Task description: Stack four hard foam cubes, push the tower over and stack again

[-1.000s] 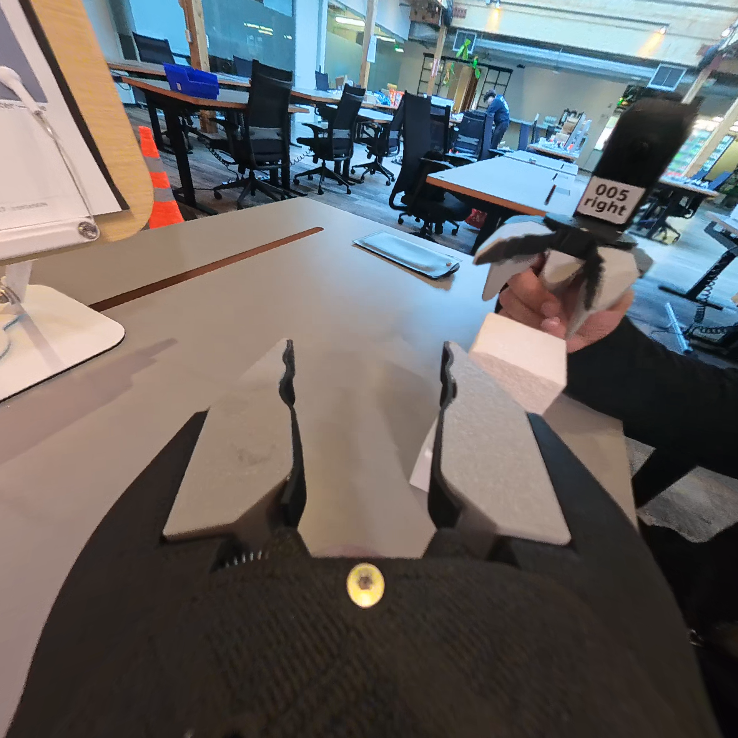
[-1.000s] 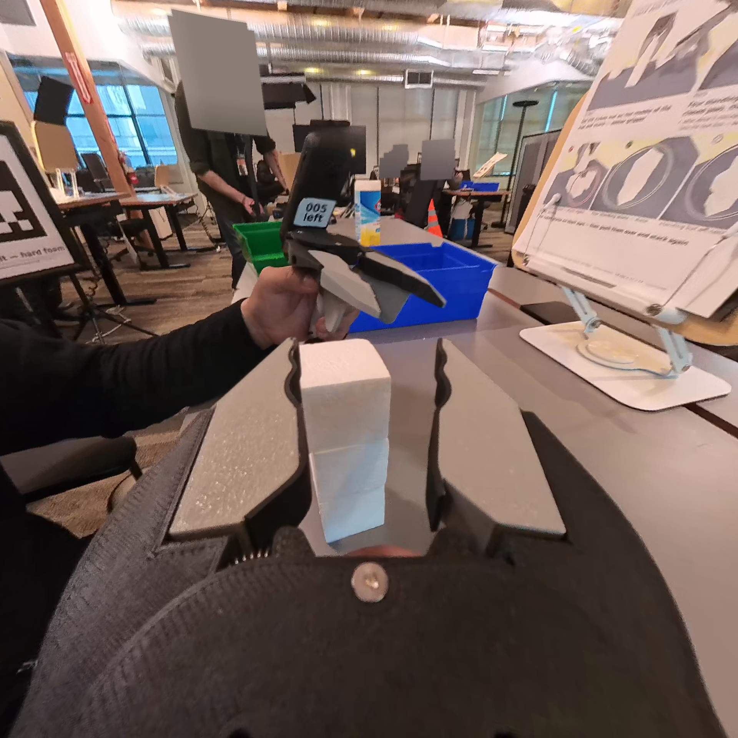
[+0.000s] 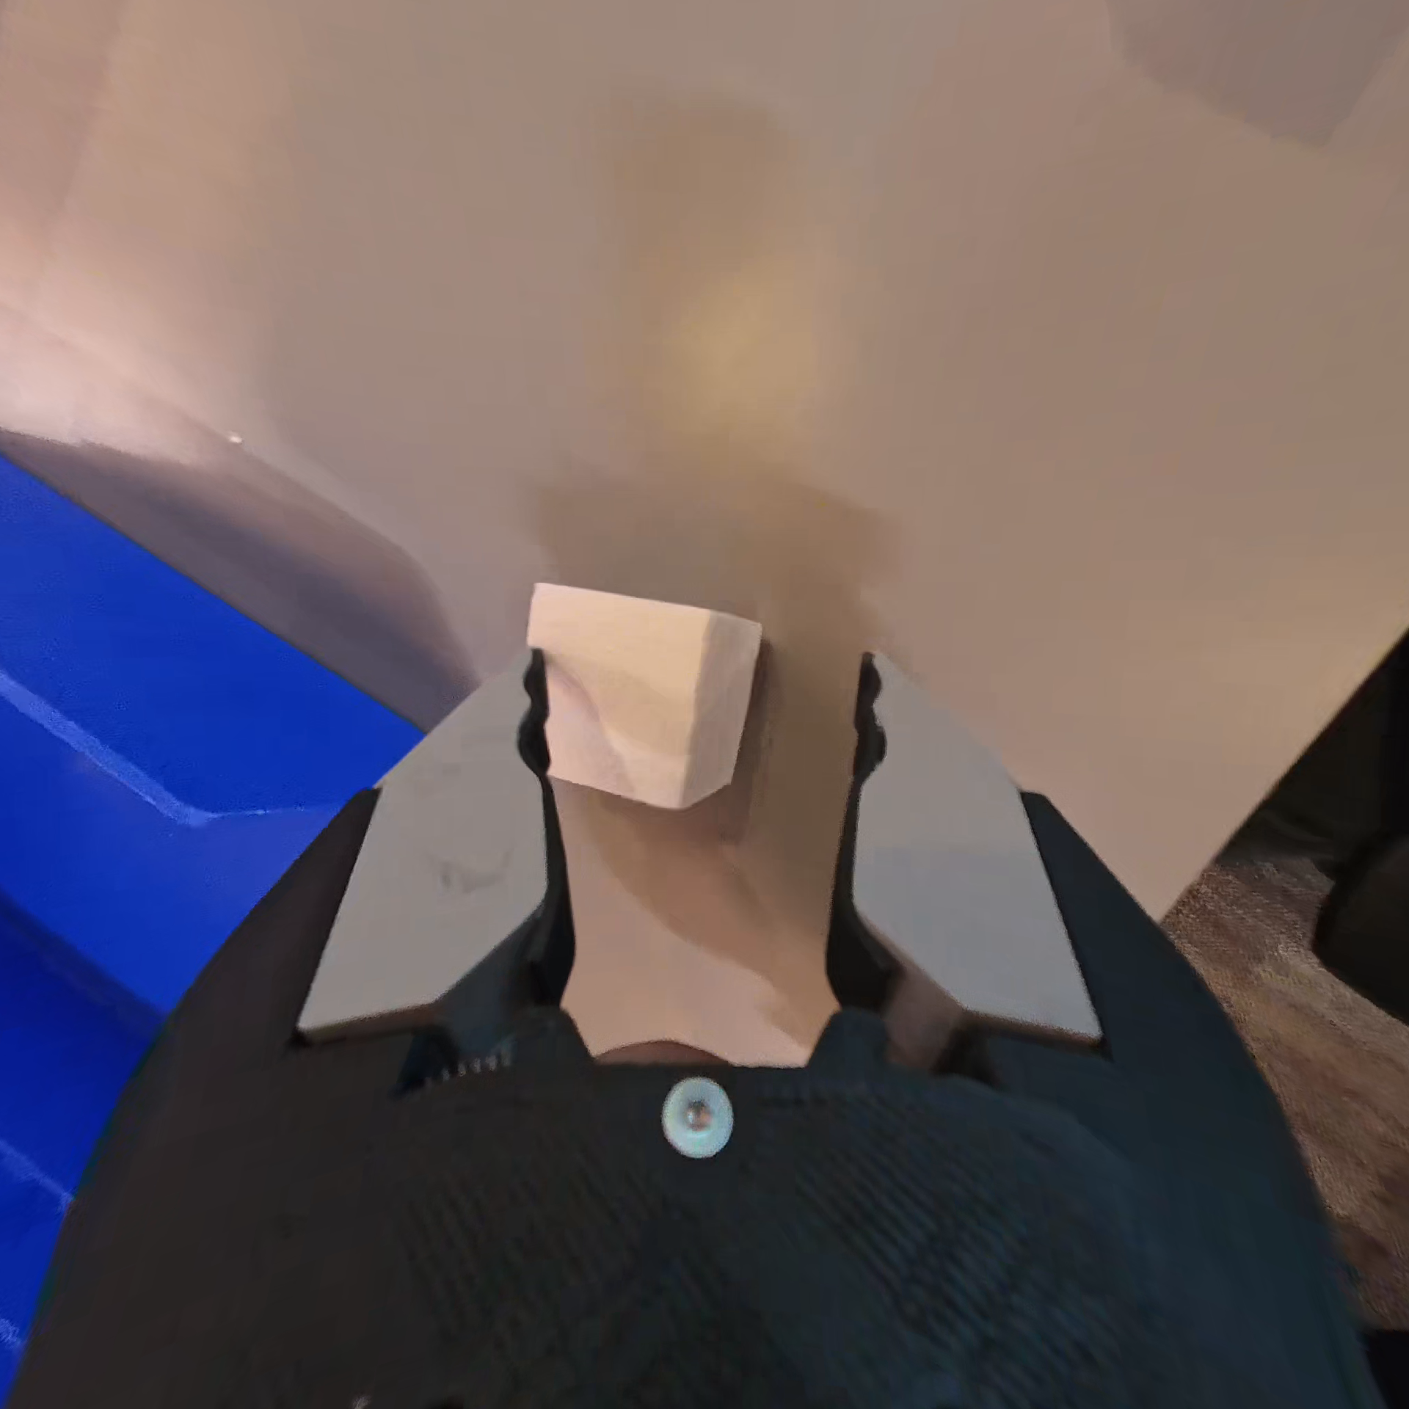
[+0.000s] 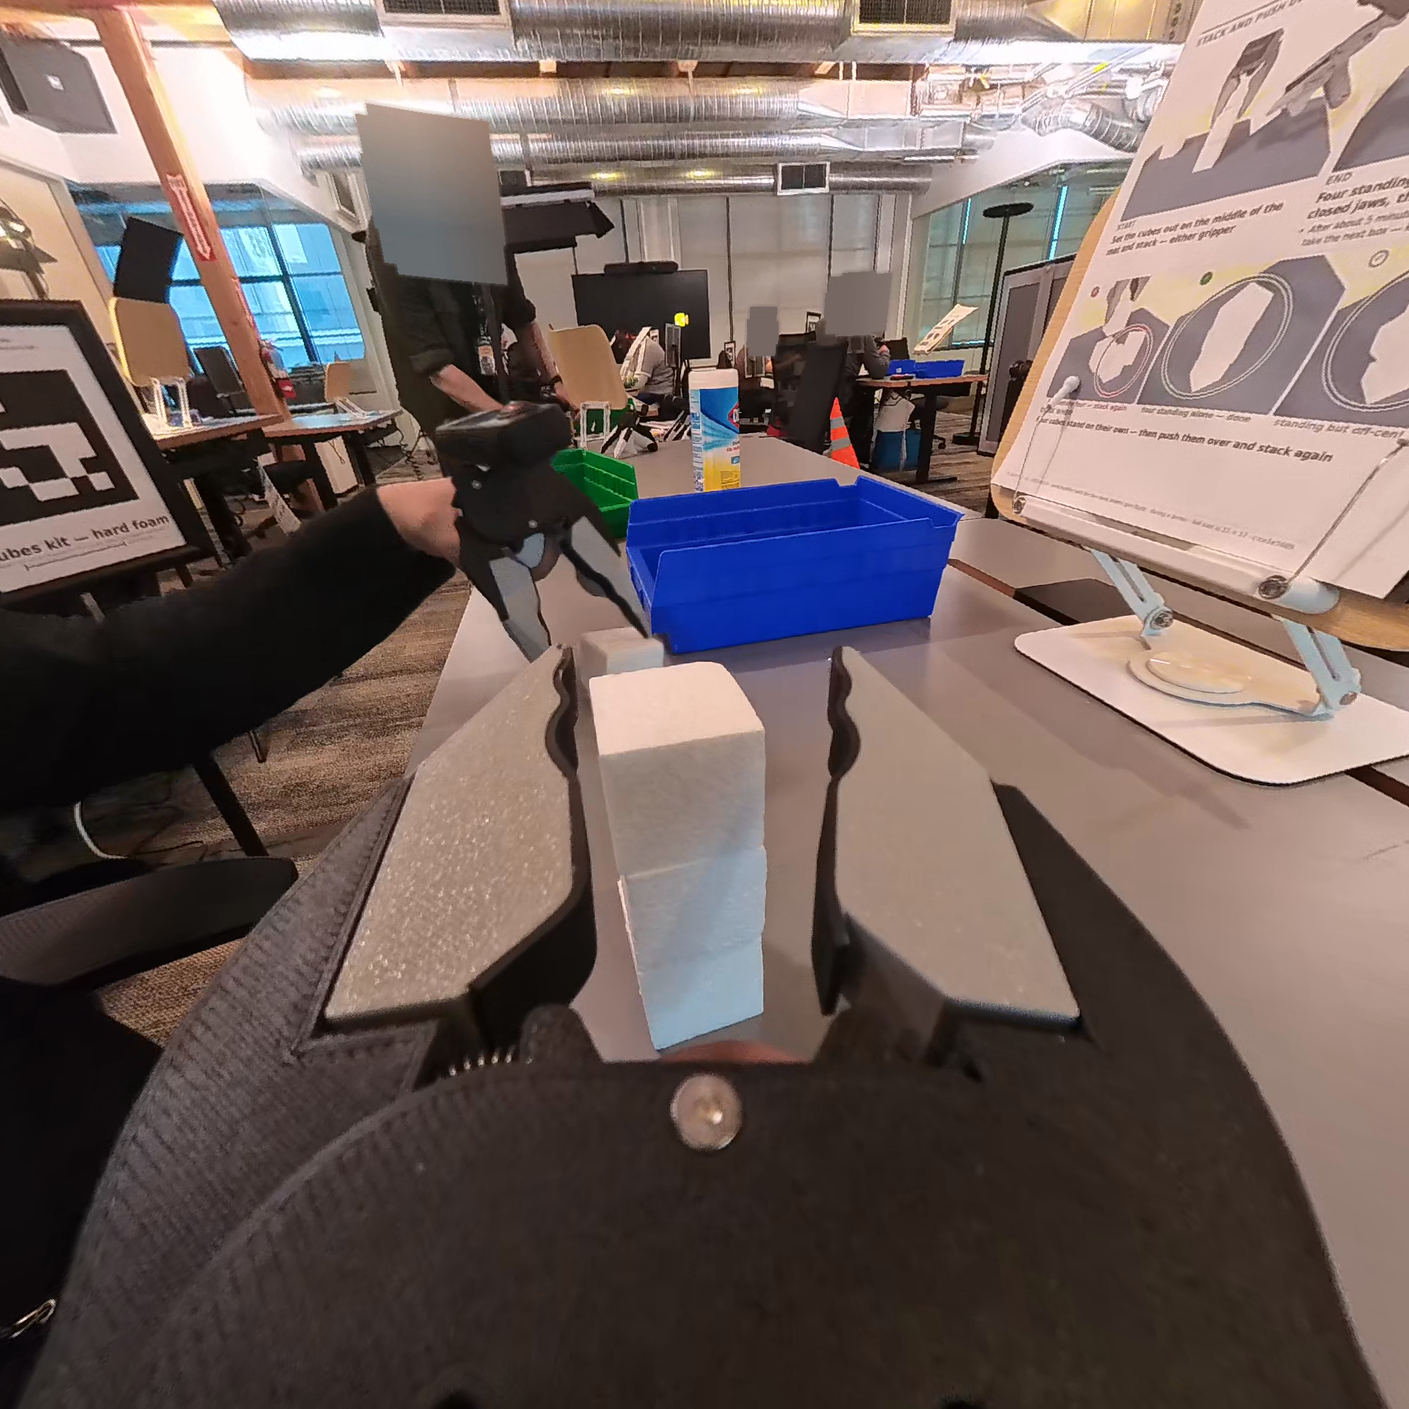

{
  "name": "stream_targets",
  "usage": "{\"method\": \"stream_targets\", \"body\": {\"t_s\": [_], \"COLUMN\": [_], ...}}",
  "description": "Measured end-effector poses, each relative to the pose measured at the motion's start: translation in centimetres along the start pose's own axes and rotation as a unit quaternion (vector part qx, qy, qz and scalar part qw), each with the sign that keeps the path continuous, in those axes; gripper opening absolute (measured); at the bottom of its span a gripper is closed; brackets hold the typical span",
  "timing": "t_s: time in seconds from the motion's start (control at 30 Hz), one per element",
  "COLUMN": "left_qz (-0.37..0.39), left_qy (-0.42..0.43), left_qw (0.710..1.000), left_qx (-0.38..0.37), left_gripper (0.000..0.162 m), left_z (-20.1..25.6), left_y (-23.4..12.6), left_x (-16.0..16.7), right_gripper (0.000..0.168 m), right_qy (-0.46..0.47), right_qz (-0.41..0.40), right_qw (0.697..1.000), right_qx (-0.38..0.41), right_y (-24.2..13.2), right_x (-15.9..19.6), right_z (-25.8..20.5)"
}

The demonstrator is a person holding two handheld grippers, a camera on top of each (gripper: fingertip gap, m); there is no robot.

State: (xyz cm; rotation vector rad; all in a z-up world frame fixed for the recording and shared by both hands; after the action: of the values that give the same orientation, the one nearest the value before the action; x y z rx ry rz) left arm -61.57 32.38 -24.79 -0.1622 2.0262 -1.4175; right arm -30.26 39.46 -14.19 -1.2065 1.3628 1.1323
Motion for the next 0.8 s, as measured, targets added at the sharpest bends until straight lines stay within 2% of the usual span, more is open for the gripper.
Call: {"method": "stream_targets", "body": {"t_s": [0.07, 0.13, 0.3, 0.4, 0.5, 0.63, 0.7, 0.8], "left_qz": [-0.014, -0.021, -0.003, 0.017, 0.141, 0.359, 0.425, 0.475], "left_qy": [0.000, -0.014, -0.017, -0.001, 0.020, 0.084, 0.118, 0.171], "left_qw": [1.000, 1.000, 1.000, 1.000, 0.990, 0.929, 0.897, 0.862], "left_qx": [-0.012, 0.007, 0.020, -0.007, -0.014, 0.016, 0.031, 0.044], "left_gripper": [0.077, 0.074, 0.065, 0.063, 0.063, 0.063, 0.063, 0.063], "left_z": [-0.7, -0.7, -0.4, -0.8, -0.4, 2.8, 4.8, 7.8], "left_y": [0.5, 0.8, 1.2, 0.7, -1.9, -7.7, -9.7, -11.0], "left_x": [0.0, -0.2, -1.2, -1.9, -5.2, -10.9, -13.3, -16.3], "right_gripper": [0.064, 0.064, 0.063, 0.063, 0.063, 0.064, 0.063, 0.062], "right_qy": [-0.002, -0.004, -0.004, -0.005, -0.008, -0.022, -0.030, -0.016], "right_qz": [-0.003, -0.006, -0.006, -0.003, -0.001, 0.010, 0.022, 0.024], "right_qw": [1.000, 1.000, 1.000, 1.000, 1.000, 0.999, 0.998, 0.995], "right_qx": [-0.002, -0.003, -0.005, -0.005, -0.007, -0.026, -0.049, -0.096], "right_y": [0.1, 0.2, 0.1, 0.0, 0.0, -0.1, -0.4, -0.5], "right_x": [0.1, 0.2, 0.2, 0.1, 0.0, -0.6, -1.3, -1.8], "right_z": [-0.1, -0.2, -0.2, -0.3, -0.4, -1.4, -2.5, -4.5]}}
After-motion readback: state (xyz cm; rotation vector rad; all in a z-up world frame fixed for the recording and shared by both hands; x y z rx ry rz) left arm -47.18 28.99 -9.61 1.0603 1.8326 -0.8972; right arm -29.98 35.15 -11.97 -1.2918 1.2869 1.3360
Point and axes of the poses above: each gripper's, where its closed fingertips meet, y out along the fingers, x out of its underside, z = x × y across the jaws, the point moved 4 cm from there along -y, back along the fingers, and after that the axes turned 3 degrees about y, right-handed, at the moved point
